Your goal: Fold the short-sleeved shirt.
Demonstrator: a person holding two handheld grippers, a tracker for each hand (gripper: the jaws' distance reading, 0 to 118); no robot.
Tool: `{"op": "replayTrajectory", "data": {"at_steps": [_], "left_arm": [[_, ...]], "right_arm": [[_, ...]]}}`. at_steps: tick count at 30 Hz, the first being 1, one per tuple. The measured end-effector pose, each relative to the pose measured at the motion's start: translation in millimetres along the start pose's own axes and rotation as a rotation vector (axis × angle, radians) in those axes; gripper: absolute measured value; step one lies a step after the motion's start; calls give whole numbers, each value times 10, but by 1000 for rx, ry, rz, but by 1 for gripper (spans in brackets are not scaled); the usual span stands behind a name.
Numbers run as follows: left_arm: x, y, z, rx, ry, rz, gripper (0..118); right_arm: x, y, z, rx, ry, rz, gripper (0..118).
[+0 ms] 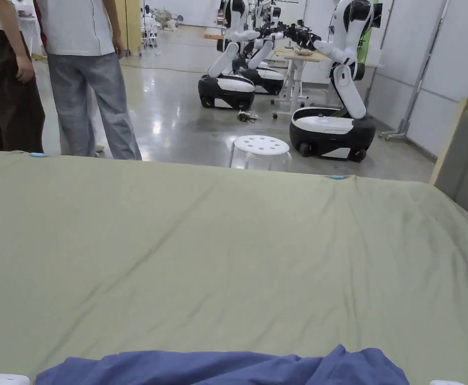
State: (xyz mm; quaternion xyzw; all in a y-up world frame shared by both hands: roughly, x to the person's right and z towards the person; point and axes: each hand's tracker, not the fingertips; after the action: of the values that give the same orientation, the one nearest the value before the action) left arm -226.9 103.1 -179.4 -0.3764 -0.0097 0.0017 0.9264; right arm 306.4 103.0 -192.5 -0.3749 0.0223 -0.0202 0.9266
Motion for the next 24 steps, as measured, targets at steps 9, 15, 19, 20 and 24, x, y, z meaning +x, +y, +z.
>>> {"op": "replayTrajectory", "data": {"at_steps": [9,15,19,20,24], "left_arm": [[488,415,771,467,21,-10,118],[655,498,713,463,15,-44,6],[545,471,616,393,4,-22,6],[457,470,606,372,-13,13,6],[-125,450,491,250,-48,94,6]], "right_arm": [[-560,399,861,509,50,86,93],[-912,426,825,557,50,144,3],[-1033,448,766,531,59,166,3],[-1036,430,762,536,56,166,3],[-1059,440,724,519,62,169,3]]}}
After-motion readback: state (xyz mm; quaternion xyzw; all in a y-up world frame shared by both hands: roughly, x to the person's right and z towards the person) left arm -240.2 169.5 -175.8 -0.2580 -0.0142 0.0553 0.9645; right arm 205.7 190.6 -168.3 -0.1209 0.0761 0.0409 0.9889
